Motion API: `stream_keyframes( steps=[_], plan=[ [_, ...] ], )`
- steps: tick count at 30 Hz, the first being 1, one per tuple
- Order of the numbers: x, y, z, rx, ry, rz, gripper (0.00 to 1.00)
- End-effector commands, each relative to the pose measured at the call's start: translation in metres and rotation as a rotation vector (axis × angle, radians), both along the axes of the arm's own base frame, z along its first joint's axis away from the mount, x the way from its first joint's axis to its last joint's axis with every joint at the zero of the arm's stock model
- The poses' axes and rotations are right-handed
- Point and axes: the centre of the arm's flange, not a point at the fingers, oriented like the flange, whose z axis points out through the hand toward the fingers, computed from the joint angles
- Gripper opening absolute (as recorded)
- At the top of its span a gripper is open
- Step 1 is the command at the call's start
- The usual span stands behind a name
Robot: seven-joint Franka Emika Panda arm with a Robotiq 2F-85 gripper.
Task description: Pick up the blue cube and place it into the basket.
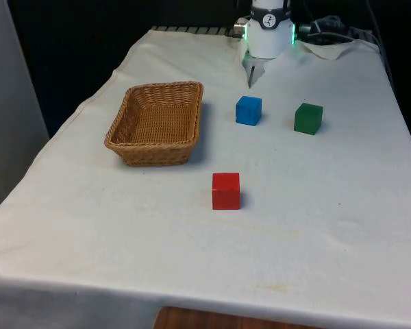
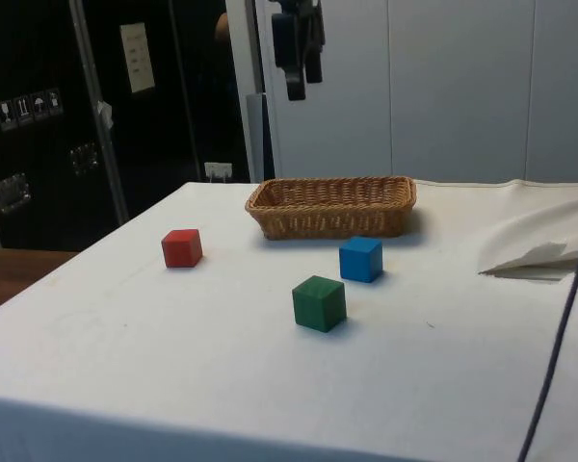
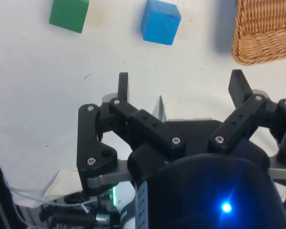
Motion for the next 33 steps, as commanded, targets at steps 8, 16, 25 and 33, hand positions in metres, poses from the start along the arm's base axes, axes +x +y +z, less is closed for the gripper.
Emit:
stream_keyframes(
  steps=[8,16,25,33],
  plan=[
    [-0.016,-0.001,-0.024,-0.006,-0.033,0.000,1.00],
    [-0.024,-0.004,-0.043,-0.009,-0.050,0.005,1.00],
    [-0.034,-0.007,-0.066,-0.004,-0.064,0.006,1.00],
    [-0.047,-0.007,-0.086,0.003,-0.070,-0.001,1.00]
  ],
)
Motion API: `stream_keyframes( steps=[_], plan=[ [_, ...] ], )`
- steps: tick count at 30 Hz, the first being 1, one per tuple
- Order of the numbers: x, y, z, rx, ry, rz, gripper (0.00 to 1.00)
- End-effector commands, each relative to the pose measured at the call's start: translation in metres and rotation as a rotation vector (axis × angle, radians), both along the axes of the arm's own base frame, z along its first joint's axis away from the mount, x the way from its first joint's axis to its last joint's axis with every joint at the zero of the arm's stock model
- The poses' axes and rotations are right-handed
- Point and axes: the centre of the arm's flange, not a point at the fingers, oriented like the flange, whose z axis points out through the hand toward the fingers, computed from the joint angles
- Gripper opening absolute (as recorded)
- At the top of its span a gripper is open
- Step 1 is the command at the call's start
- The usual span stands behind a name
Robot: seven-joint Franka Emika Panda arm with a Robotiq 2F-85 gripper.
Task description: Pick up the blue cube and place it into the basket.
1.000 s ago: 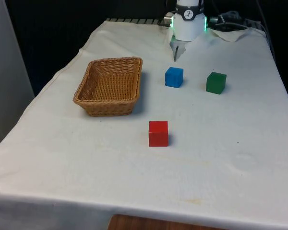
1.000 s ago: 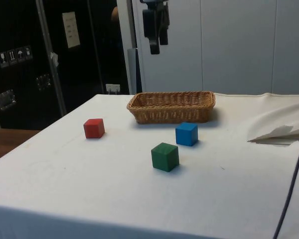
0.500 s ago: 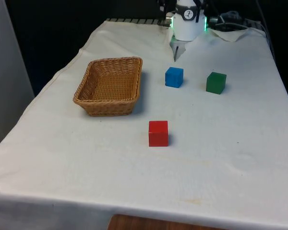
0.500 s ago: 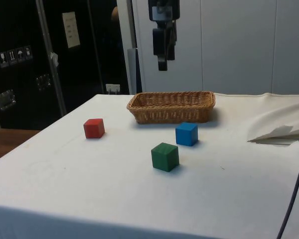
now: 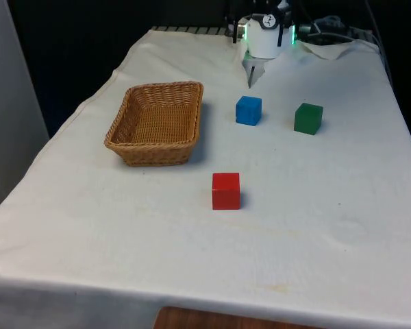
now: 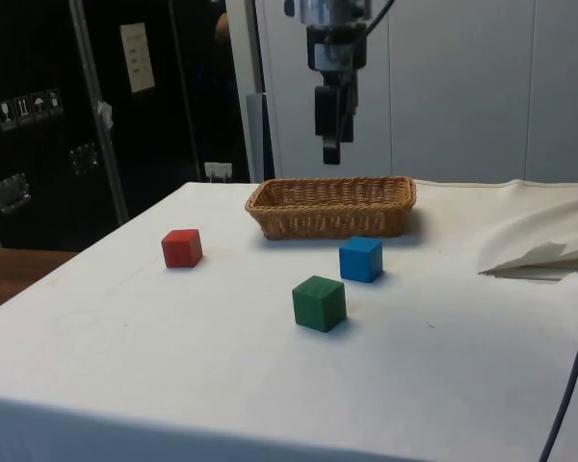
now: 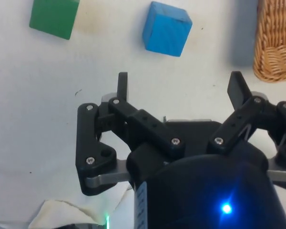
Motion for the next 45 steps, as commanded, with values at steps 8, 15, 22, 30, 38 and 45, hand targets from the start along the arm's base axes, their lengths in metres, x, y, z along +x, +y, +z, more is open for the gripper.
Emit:
stream_keyframes(
  steps=[8,15,22,30,38,45],
  plan=[
    [-0.015,-0.001,-0.026,0.002,-0.009,-0.039,1.00],
    [-0.016,-0.001,-0.041,0.008,-0.005,-0.080,1.00],
    [-0.016,-0.001,-0.061,0.017,0.003,-0.133,1.00],
    [-0.016,-0.001,-0.081,0.025,0.009,-0.183,1.00],
    [-0.016,-0.004,-0.102,0.032,0.006,-0.219,1.00],
    [-0.015,-0.009,-0.113,0.035,0.003,-0.232,1.00]
  ],
)
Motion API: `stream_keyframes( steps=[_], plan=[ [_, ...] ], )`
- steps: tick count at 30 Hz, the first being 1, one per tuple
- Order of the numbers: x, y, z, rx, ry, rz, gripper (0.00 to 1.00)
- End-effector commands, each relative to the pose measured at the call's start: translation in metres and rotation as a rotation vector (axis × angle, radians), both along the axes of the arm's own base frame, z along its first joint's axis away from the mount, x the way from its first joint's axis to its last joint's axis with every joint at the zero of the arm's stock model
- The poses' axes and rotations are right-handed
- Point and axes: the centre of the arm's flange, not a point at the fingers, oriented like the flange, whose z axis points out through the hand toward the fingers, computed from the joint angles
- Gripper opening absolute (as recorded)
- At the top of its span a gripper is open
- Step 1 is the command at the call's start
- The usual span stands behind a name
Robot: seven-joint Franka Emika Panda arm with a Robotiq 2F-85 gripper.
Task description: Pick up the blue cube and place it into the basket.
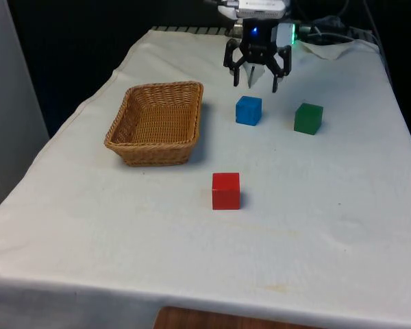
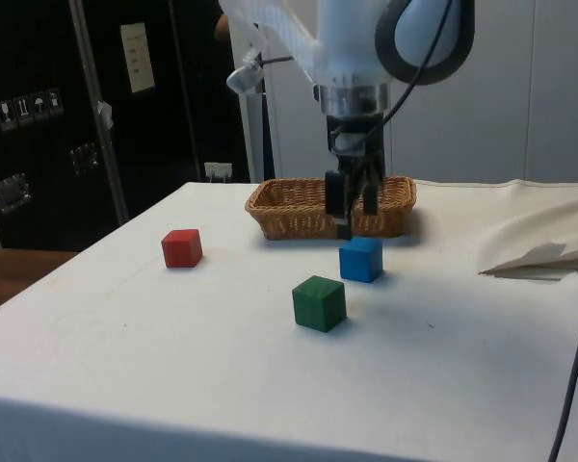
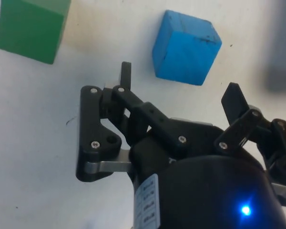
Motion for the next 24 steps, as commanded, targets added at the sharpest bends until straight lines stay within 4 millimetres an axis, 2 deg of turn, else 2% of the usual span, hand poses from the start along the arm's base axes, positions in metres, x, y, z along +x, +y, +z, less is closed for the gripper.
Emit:
stream_keyframes(
  steps=[1,20,24],
  plan=[
    [0.001,-0.004,-0.002,-0.009,-0.014,-0.007,1.00],
    [-0.001,-0.016,-0.031,0.004,-0.005,-0.036,1.00],
    [-0.001,-0.024,-0.038,-0.003,-0.023,-0.048,1.00]
  ],
)
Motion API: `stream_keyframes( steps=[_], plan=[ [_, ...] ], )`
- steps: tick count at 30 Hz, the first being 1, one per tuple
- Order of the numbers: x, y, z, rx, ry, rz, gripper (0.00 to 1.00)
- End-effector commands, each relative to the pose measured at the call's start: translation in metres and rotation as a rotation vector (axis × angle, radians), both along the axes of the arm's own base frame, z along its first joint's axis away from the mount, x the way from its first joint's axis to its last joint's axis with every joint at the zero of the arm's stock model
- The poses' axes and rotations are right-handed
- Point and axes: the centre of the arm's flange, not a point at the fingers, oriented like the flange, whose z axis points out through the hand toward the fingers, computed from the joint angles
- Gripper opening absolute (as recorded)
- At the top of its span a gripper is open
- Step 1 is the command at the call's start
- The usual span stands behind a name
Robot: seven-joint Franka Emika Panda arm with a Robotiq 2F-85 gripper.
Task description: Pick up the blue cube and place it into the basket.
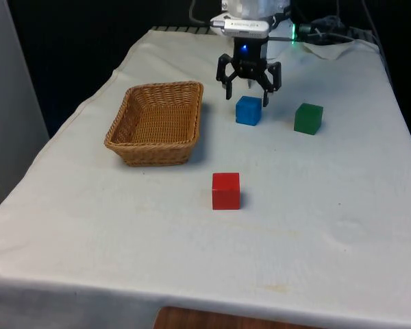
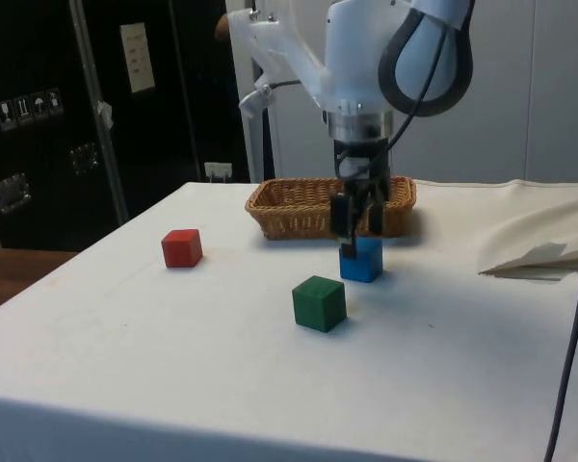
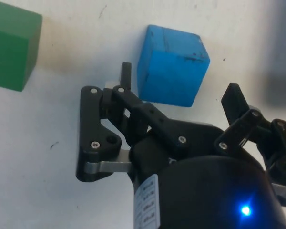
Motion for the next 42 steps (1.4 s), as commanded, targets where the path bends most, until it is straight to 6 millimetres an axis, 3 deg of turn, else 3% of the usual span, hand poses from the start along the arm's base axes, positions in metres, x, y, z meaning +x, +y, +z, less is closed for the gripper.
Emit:
stream_keyframes(
  steps=[1,22,24,27,28,31,42],
  plan=[
    [0.001,-0.004,-0.002,-0.008,-0.014,-0.004,1.00],
    [-0.002,-0.006,-0.019,-0.005,-0.033,-0.012,1.00],
    [-0.002,-0.005,-0.019,-0.004,-0.032,-0.012,0.84],
    [-0.003,-0.004,-0.018,-0.004,-0.031,-0.011,0.51],
    [-0.003,-0.004,-0.018,-0.003,-0.031,-0.010,0.28],
    [-0.002,-0.002,-0.019,0.002,-0.023,-0.006,0.00],
    [-0.003,-0.002,-0.019,0.002,-0.024,-0.007,0.00]
  ],
)
